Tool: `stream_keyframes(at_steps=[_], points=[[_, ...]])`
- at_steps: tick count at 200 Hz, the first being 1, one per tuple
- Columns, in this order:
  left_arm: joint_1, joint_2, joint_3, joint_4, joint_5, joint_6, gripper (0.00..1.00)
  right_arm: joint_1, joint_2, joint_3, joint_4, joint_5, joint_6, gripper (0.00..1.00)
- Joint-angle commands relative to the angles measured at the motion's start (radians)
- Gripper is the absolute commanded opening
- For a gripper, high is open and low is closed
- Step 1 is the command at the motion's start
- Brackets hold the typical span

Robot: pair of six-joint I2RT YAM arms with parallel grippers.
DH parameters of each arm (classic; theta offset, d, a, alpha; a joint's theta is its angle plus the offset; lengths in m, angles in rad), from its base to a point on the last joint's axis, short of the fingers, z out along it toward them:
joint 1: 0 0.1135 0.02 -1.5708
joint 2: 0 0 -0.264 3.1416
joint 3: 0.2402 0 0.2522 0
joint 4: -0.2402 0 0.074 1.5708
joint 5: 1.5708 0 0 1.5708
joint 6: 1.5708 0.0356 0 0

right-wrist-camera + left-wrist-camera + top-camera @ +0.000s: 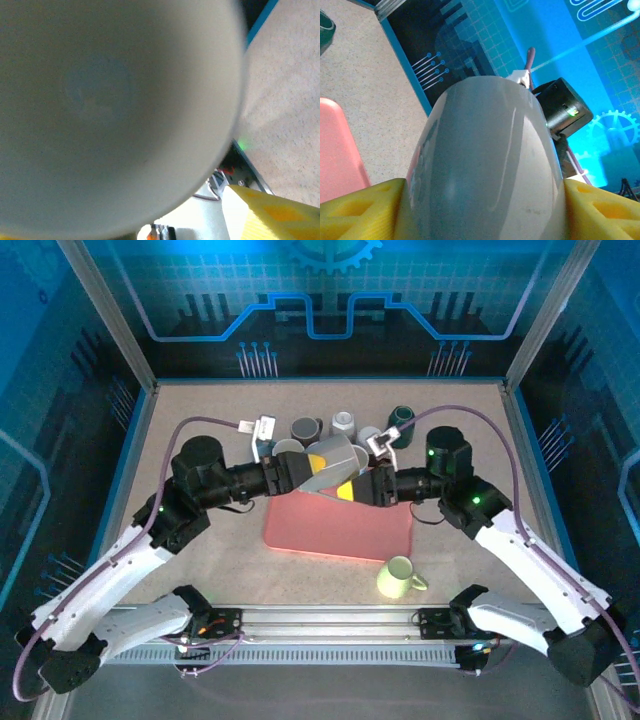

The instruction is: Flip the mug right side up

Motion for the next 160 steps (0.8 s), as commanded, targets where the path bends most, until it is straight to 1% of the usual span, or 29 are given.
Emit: stream_keyframes(at_steps=[1, 10, 27, 37, 50, 83, 99, 110, 116, 120, 130, 131, 132, 135, 143, 150, 153, 160], points=[[0.001, -0.022, 0.007, 0.117, 0.062, 0.019, 0.49, -0.089, -0.005, -0.087, 0.418, -0.095, 0.255, 0.57], [0.003, -0.024, 0.015, 0.099, 0.048, 0.028, 0.49, -0.094, 0.004, -0.112, 0.501, -0.111, 0.309, 0.51], [0.0, -0.02, 0.015, 0.114, 0.045, 0.005, 0.49, -0.051, 0.008, -0.098, 0.477, -0.089, 0.276, 0.36], [-0.001, -0.012, 0.009, 0.129, 0.051, -0.009, 0.49, -0.03, 0.02, -0.097, 0.509, -0.094, 0.284, 0.3], [-0.008, -0.003, 0.004, 0.13, 0.054, -0.007, 0.49, -0.029, 0.036, -0.108, 0.566, -0.091, 0.324, 0.2], [-0.016, 0.008, -0.009, 0.122, 0.057, 0.015, 0.49, -0.038, 0.067, -0.119, 0.644, -0.084, 0.391, 0.18], [-0.016, 0.008, -0.006, 0.104, 0.056, 0.036, 0.49, -0.032, 0.095, -0.121, 0.713, -0.085, 0.456, 0.12], [-0.016, 0.012, -0.004, 0.096, 0.058, 0.044, 0.52, -0.03, 0.11, -0.127, 0.77, -0.082, 0.505, 0.07], [-0.017, 0.015, 0.0, 0.085, 0.061, 0.049, 0.55, -0.03, 0.115, -0.125, 0.782, -0.084, 0.516, 0.03], [-0.018, 0.018, 0.003, 0.072, 0.06, 0.054, 0.58, -0.03, 0.115, -0.121, 0.78, -0.086, 0.515, 0.0], [-0.02, 0.019, 0.011, 0.04, 0.056, 0.068, 0.71, -0.033, 0.111, -0.11, 0.739, -0.092, 0.489, 0.0], [-0.02, 0.019, 0.011, 0.037, 0.055, 0.068, 0.71, -0.033, 0.109, -0.109, 0.733, -0.092, 0.483, 0.0], [-0.019, 0.019, 0.011, 0.037, 0.055, 0.069, 0.73, -0.032, 0.108, -0.107, 0.725, -0.091, 0.478, 0.0], [-0.02, 0.017, 0.011, 0.031, 0.053, 0.072, 0.77, -0.034, 0.102, -0.104, 0.704, -0.089, 0.464, 0.0], [-0.02, 0.009, 0.011, 0.011, 0.041, 0.077, 0.87, -0.04, 0.086, -0.094, 0.627, -0.085, 0.409, 0.0], [-0.02, -0.001, 0.011, -0.015, 0.019, 0.087, 0.97, -0.049, 0.066, -0.083, 0.549, -0.078, 0.351, 0.0], [-0.02, -0.007, 0.011, -0.028, 0.004, 0.09, 0.99, -0.056, 0.057, -0.079, 0.509, -0.075, 0.322, 0.0], [-0.02, -0.021, 0.012, -0.066, -0.029, 0.105, 0.99, -0.07, 0.029, -0.077, 0.402, -0.054, 0.239, 0.0]])
